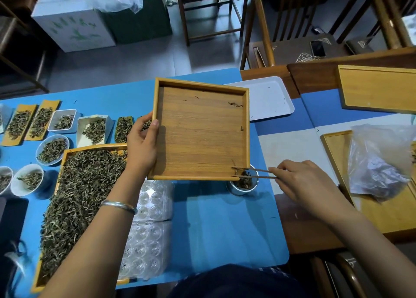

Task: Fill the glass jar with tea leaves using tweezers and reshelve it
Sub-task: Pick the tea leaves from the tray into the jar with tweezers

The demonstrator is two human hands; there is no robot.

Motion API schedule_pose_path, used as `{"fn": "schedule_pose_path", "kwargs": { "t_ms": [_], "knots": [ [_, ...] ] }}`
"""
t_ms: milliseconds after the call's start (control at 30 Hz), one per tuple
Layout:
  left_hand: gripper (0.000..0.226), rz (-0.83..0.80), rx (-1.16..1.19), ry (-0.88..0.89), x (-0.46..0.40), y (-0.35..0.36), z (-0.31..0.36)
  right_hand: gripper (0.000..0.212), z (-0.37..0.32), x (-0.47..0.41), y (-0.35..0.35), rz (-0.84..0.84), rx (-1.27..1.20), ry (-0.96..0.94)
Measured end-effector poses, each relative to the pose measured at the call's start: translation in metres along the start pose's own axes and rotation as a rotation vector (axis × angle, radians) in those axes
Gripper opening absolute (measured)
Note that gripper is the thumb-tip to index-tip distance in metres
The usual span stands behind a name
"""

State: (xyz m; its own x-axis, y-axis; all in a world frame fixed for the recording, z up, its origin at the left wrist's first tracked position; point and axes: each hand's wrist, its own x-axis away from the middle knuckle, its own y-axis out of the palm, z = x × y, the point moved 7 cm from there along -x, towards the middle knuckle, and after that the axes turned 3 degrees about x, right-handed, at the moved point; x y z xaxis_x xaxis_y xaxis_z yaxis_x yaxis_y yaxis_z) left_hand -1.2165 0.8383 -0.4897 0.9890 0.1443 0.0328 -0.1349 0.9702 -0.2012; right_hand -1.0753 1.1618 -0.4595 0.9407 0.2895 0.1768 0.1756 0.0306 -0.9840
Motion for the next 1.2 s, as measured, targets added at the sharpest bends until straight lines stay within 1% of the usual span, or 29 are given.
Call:
{"fn": "schedule_pose_path", "kwargs": {
  "t_ms": [100,167,267,367,533,700,767,867,933,1033,1133,1200],
  "knots": [
    [0.029,0.017,0.004,0.002,-0.002,0.0,-0.001,0.03,0.003,0.011,0.0,-0.002,-0.008,0.048],
    [0.028,0.018,0.007,-0.001,-0.002,0.0,-0.001,0.027,0.0,0.014,-0.006,0.029,-0.022,0.072],
    [0.024,0.013,0.009,0.014,-0.002,0.001,0.001,0.027,-0.004,0.014,-0.014,0.046,-0.11,0.177],
    [0.025,0.008,0.001,0.019,0.0,0.001,0.003,0.028,-0.013,0.009,-0.02,0.102,-0.175,0.263],
    [0.022,-0.006,-0.002,0.022,0.002,0.001,0.004,0.029,-0.034,-0.002,-0.014,0.065,-0.171,0.322],
    [0.022,-0.008,-0.01,0.016,0.001,0.0,0.003,0.026,-0.044,0.009,-0.006,0.002,-0.225,0.388],
    [0.021,-0.015,-0.013,0.015,0.002,0.0,0.003,0.025,-0.044,0.003,-0.014,0.063,-0.273,0.407],
    [0.019,-0.018,-0.009,0.022,0.003,0.001,0.004,0.025,-0.037,-0.031,-0.043,0.267,-0.329,0.441],
    [0.022,-0.011,-0.023,0.025,0.003,0.0,0.003,0.026,-0.032,-0.06,-0.057,0.331,-0.331,0.462],
    [0.029,-0.001,-0.029,0.013,0.002,-0.002,0.0,0.025,-0.021,-0.088,-0.062,0.356,-0.319,0.529],
    [0.023,0.007,-0.011,0.001,0.001,-0.002,-0.001,0.025,-0.012,-0.095,-0.057,0.352,-0.286,0.575],
    [0.022,0.004,0.002,-0.003,0.001,-0.002,-0.001,0.024,-0.011,-0.095,-0.051,0.317,-0.266,0.588]
  ]
}}
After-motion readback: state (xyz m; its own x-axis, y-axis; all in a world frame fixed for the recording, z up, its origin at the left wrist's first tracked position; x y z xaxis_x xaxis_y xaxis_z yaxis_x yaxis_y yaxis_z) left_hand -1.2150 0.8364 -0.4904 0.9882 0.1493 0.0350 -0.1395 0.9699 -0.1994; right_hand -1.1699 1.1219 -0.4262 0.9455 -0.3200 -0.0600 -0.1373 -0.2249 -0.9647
